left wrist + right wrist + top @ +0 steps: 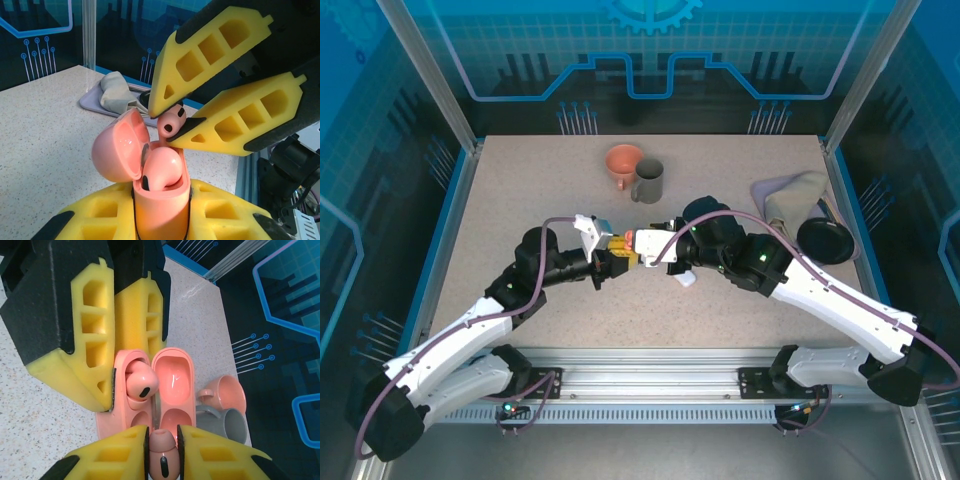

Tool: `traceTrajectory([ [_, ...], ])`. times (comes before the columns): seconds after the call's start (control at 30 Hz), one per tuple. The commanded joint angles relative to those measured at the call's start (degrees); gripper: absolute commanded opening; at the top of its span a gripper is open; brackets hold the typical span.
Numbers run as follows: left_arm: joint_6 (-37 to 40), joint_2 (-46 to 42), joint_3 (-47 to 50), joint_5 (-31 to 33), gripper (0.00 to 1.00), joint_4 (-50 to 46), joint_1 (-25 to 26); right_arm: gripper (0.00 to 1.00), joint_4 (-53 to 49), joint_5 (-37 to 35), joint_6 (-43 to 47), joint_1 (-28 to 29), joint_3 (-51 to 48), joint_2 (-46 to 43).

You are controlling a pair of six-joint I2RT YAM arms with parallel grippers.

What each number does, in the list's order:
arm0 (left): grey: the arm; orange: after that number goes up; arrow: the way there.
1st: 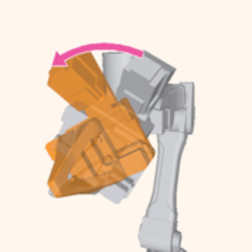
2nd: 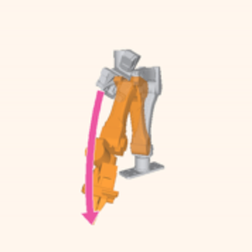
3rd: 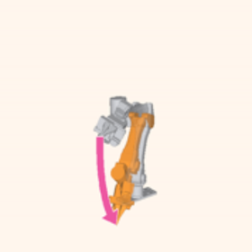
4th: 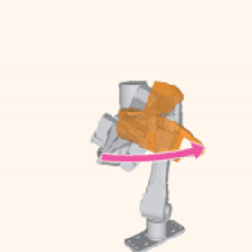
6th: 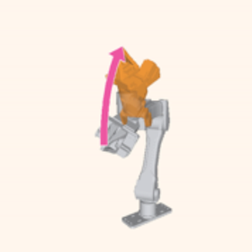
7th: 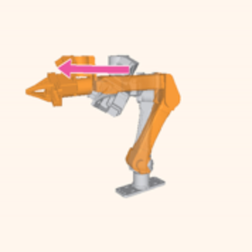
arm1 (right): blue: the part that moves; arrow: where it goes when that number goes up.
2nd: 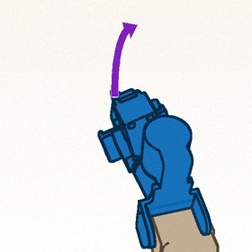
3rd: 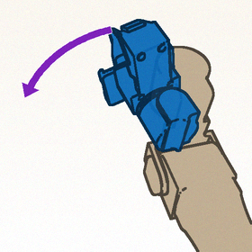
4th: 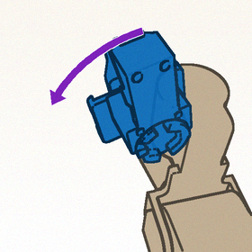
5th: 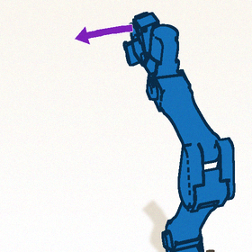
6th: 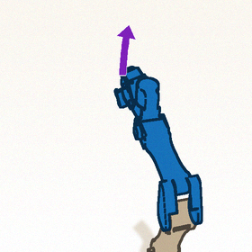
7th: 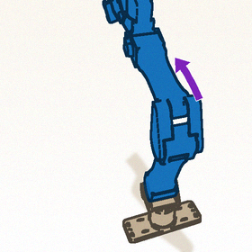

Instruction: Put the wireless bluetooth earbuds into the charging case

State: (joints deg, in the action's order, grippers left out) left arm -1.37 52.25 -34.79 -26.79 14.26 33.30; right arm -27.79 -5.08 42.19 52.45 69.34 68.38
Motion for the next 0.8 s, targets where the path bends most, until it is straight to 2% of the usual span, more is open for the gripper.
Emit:
traceTrajectory([
  [0.0,1.1,-0.66,-0.83,-0.62,0.0,1.8,0.4,0.22,-2.77,3.63,-2.36,-0.48,0.71,-0.21],
  [0.77,1.84,-2.02,1.91,-0.89,0.0,7.88,0.45,0.25,-5.35,8.37,-3.86,-2.02,4.36,1.0],
])
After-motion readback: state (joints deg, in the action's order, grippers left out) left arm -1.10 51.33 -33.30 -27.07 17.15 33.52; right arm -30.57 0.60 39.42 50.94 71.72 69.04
